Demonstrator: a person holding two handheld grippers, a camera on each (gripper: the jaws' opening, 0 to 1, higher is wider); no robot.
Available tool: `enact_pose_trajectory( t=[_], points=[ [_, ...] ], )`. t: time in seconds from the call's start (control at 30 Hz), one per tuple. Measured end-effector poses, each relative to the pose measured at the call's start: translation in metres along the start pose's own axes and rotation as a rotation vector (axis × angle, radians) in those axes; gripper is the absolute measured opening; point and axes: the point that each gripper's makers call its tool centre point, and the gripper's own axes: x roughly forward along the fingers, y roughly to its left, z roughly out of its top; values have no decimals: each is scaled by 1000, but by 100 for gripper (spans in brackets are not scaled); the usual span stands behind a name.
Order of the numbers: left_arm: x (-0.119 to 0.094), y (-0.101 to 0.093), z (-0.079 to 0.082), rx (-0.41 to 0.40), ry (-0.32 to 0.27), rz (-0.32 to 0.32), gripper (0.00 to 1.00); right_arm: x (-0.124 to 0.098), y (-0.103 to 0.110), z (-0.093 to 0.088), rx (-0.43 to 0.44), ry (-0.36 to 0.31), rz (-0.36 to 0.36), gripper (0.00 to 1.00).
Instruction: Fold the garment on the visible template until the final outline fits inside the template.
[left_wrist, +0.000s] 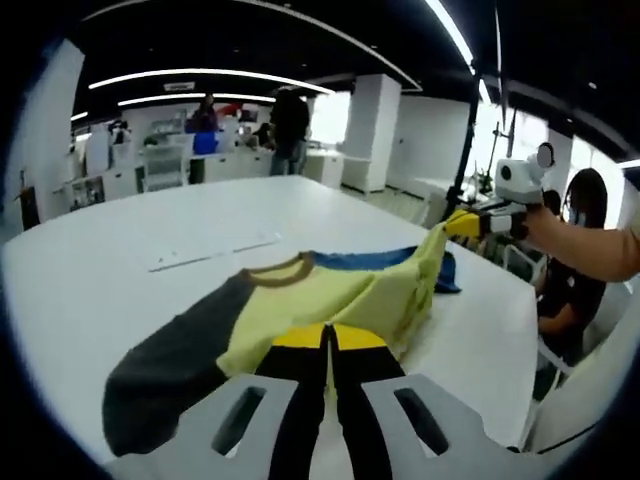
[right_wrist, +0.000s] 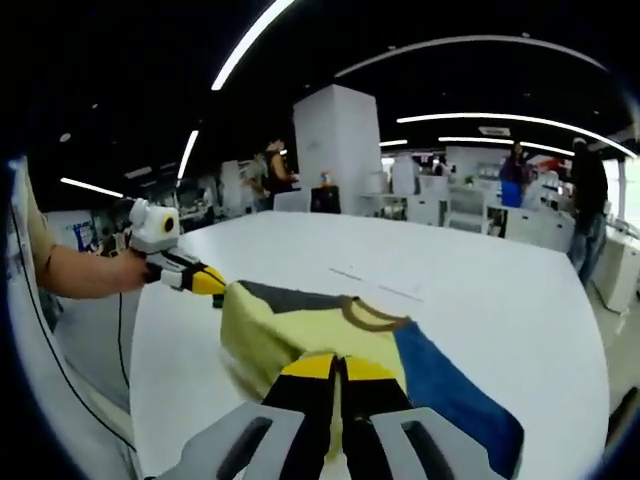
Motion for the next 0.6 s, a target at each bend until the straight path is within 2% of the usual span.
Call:
enact_pose_trajectory(
  t=[0.23, 0.37, 0.47, 0.6],
  points=[
    [-19, 2, 14, -9, -56, 1, 0, -13, -3, 11, 14, -43, -7, 0],
    [-27, 0, 17, -11, -74, -3, 0, -19, -3, 14, 37, -81, -7, 0],
    [-24, 0, 13, -9, -66, -8, 0, -14, -6, 7, 50, -73, -10, 0],
    [-9, 11, 4, -20, -33, 1, 0, -3, -17, -5, 69, -39, -27, 0]
  ],
)
